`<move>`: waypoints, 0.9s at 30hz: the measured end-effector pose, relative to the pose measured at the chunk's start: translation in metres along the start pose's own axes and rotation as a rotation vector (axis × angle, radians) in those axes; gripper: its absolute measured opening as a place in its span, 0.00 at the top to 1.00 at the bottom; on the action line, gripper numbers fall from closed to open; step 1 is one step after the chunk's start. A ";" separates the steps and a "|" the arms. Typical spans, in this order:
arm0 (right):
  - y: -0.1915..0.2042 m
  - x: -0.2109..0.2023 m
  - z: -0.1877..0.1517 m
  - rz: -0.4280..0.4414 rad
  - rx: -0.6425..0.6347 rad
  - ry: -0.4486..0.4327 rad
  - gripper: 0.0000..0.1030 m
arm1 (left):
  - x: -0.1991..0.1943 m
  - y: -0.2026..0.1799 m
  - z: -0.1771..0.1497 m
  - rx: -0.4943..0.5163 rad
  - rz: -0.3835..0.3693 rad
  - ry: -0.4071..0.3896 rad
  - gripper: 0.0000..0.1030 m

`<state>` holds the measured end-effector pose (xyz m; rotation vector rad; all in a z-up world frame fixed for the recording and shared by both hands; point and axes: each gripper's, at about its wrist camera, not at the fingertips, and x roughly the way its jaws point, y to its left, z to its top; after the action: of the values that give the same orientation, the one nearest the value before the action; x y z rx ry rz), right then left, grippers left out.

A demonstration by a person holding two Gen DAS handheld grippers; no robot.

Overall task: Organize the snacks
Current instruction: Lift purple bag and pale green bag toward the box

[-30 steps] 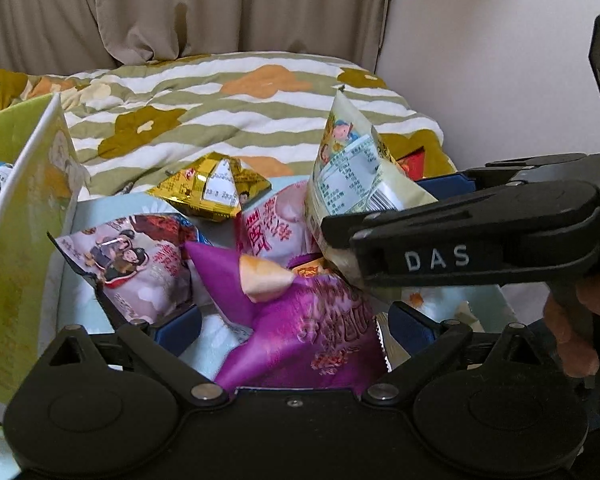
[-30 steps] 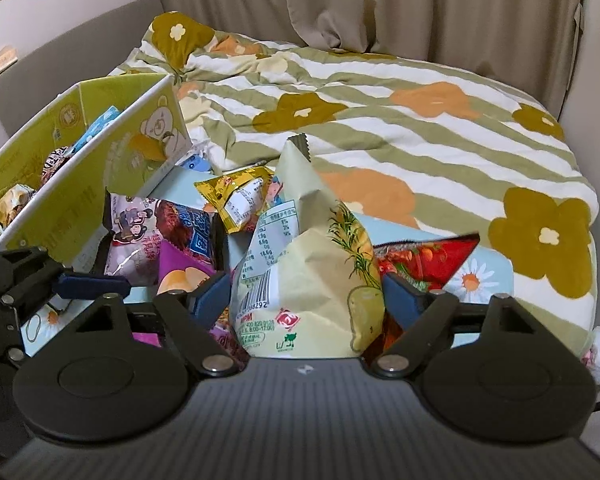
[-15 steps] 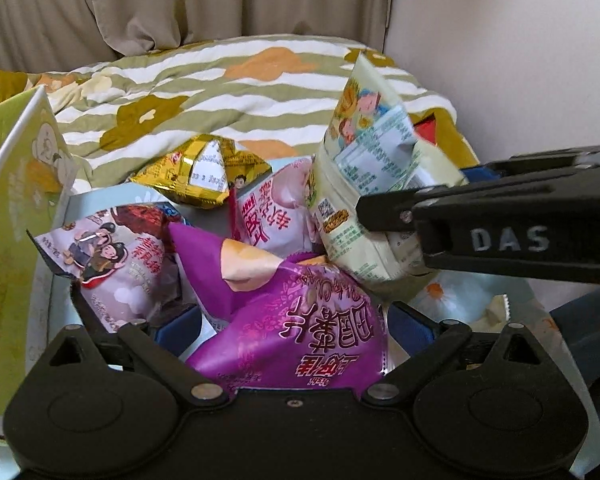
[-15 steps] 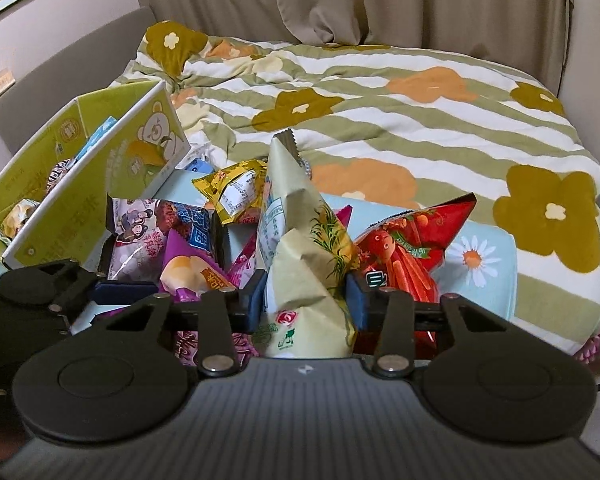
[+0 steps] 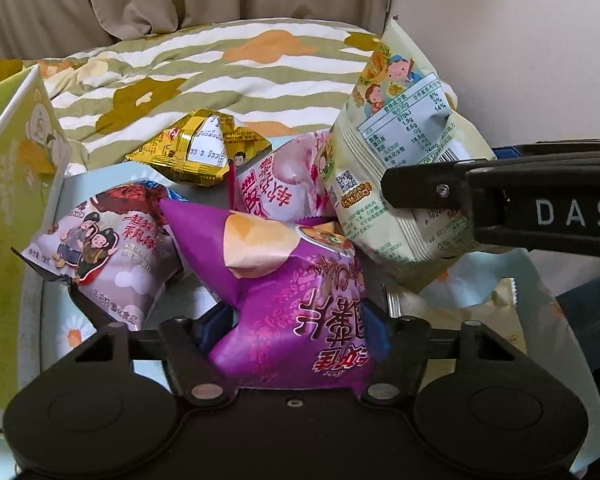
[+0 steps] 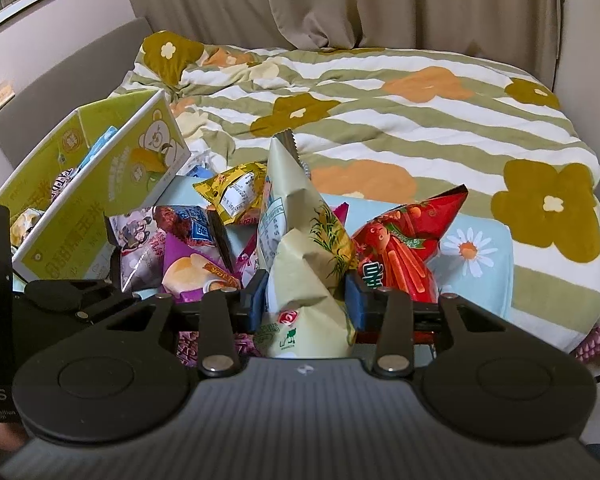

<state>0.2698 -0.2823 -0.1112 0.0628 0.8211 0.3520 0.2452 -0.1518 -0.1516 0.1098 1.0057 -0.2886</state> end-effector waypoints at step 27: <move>0.029 -0.077 0.021 -0.038 0.111 -0.133 0.47 | -0.123 0.033 -0.006 0.014 0.000 -0.240 0.42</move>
<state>0.2286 -0.2784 -0.0371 0.1725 0.7088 0.2633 0.1883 -0.0961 -0.0522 0.0857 0.7660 -0.3012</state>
